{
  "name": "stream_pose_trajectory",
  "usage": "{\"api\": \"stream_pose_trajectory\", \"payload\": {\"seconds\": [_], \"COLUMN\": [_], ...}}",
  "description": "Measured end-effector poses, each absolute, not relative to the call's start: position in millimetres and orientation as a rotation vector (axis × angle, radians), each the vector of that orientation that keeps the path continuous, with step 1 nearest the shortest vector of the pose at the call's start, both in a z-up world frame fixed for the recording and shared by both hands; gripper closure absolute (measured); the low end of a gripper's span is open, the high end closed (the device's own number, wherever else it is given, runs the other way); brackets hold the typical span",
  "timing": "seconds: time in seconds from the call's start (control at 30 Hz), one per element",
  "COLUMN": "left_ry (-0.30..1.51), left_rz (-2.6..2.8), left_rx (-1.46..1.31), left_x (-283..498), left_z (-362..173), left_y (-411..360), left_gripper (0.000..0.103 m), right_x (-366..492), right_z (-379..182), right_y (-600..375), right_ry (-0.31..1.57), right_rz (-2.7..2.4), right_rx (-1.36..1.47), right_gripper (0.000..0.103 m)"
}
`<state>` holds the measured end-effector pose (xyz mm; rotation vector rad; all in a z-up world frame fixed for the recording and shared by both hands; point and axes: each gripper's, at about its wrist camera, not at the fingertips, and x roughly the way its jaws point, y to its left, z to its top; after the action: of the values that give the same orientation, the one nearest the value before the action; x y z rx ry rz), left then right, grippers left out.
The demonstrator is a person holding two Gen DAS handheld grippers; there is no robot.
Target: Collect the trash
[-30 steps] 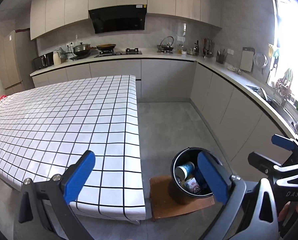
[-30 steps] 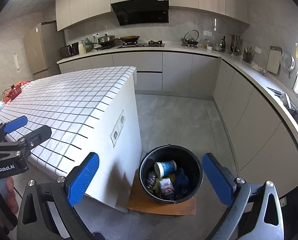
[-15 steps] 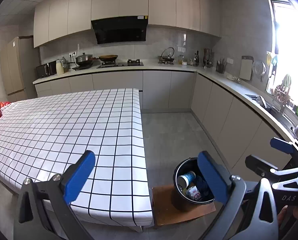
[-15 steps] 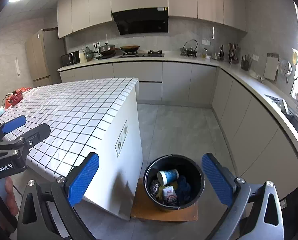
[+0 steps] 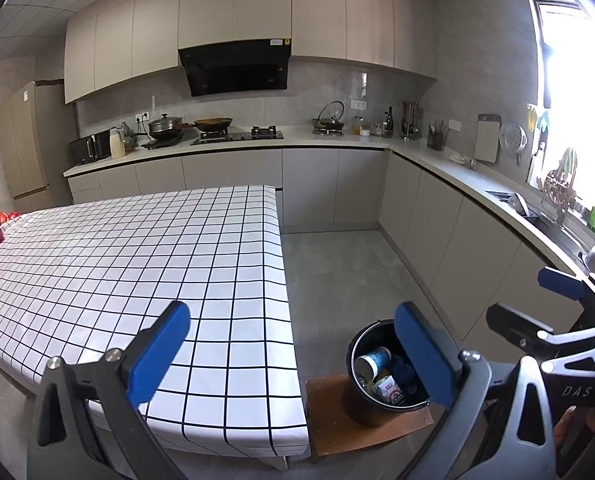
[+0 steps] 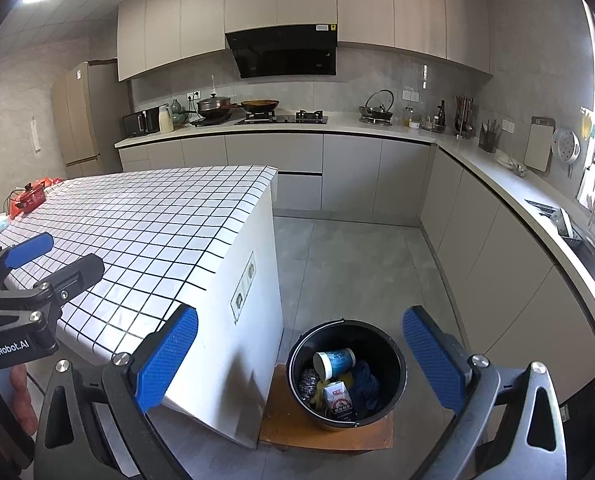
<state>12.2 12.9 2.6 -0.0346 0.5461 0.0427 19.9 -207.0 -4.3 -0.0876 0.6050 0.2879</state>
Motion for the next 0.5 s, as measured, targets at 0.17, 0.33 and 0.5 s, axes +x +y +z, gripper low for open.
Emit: {"api": "stream_pose_trajectory", "payload": {"seconds": [0.17,0.33,0.5], "left_ry": [0.545,0.548,0.547], "left_rz": [0.039,0.04,0.041], "left_rx": [-0.035,-0.037,-0.033], "left_x": [12.9,12.4,12.4], "left_z": [2.8,2.0,2.2], "left_y": [12.9,11.7,10.9], "left_gripper": [0.0,0.0,0.0], "right_x": [20.2,22.0,22.8], "right_z": [-4.6,-4.8,-5.2], "right_y": [-203.8,-204.1,-204.7], "right_ry": [0.605,0.606,0.605], "right_rz": [0.289,0.293,0.293], "right_rx": [-0.093,-0.096,-0.094], "right_gripper": [0.0,0.0,0.0]}}
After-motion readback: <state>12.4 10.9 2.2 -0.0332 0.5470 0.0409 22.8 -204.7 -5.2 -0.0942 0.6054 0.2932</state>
